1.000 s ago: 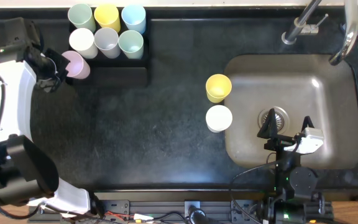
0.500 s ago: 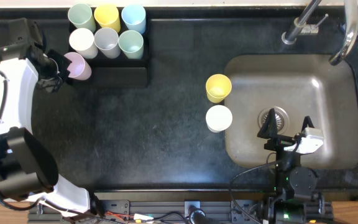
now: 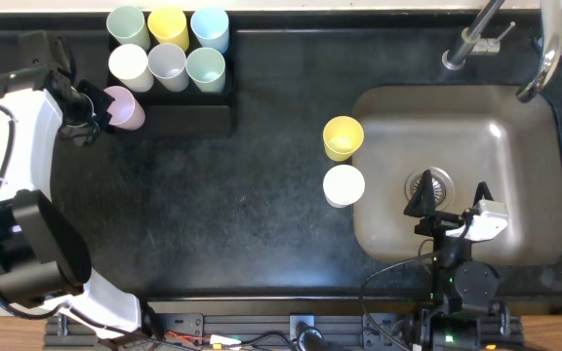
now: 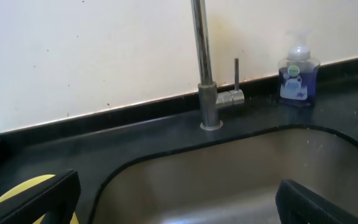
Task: Store Cups
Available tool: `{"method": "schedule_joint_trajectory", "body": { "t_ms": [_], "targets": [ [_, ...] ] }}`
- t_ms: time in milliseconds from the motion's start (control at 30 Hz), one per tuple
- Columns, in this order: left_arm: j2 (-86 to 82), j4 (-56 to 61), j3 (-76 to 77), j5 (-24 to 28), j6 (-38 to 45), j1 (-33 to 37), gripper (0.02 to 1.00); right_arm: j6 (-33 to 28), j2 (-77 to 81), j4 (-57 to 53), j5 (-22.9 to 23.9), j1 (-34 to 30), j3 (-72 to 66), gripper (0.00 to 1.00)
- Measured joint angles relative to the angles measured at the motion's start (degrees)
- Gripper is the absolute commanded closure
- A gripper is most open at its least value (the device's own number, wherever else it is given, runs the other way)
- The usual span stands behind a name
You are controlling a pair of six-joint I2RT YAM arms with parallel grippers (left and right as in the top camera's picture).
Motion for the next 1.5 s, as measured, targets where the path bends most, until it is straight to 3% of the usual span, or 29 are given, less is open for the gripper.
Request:
{"method": "schedule_joint_trajectory", "body": {
  "t_ms": [33,467,700,800,933,1067,1233,1367,1500],
  "targets": [
    [0.00,0.02,0.00,0.02,0.00,0.00,0.018,0.02,0.00,0.00,0.02,0.00,0.00,0.005],
    [-0.92,-0.35,-0.02,0.04,-0.11,0.00,0.018,-0.02,0.00,0.00,0.00,0.00,0.00,0.003],
    [-12.98,-2.75,-0.02,0.00,0.44,-2.12,0.018,0.02,0.00,-0.02,0.02,0.00,0.00,0.003],
    [-18.01,-2.93,0.61,-0.09,2.67,-8.52,0.018,0.00,0.00,0.00,0.04,0.00,0.00,0.003],
    [-18.23,-2.25,3.58,-2.08,5.46,-23.67,0.018,0.02,0.00,-0.02,0.02,0.00,0.00,0.005],
    [-13.97,1.07,4.17,-4.13,5.97,-39.58,0.018,0.00,0.00,0.00,0.02,-0.02,0.00,0.003],
    [-5.27,6.38,4.74,-4.79,5.20,-53.94,0.018,0.02,0.00,0.00,0.02,0.00,0.00,0.005],
    [0.74,6.56,7.54,-4.48,4.81,-59.32,0.018,0.00,0.00,0.00,0.00,0.00,0.00,0.003],
    [3.26,6.56,9.77,-3.63,4.68,-59.89,0.018,0.00,0.00,0.00,0.02,0.00,0.00,0.003]
  ]
}}
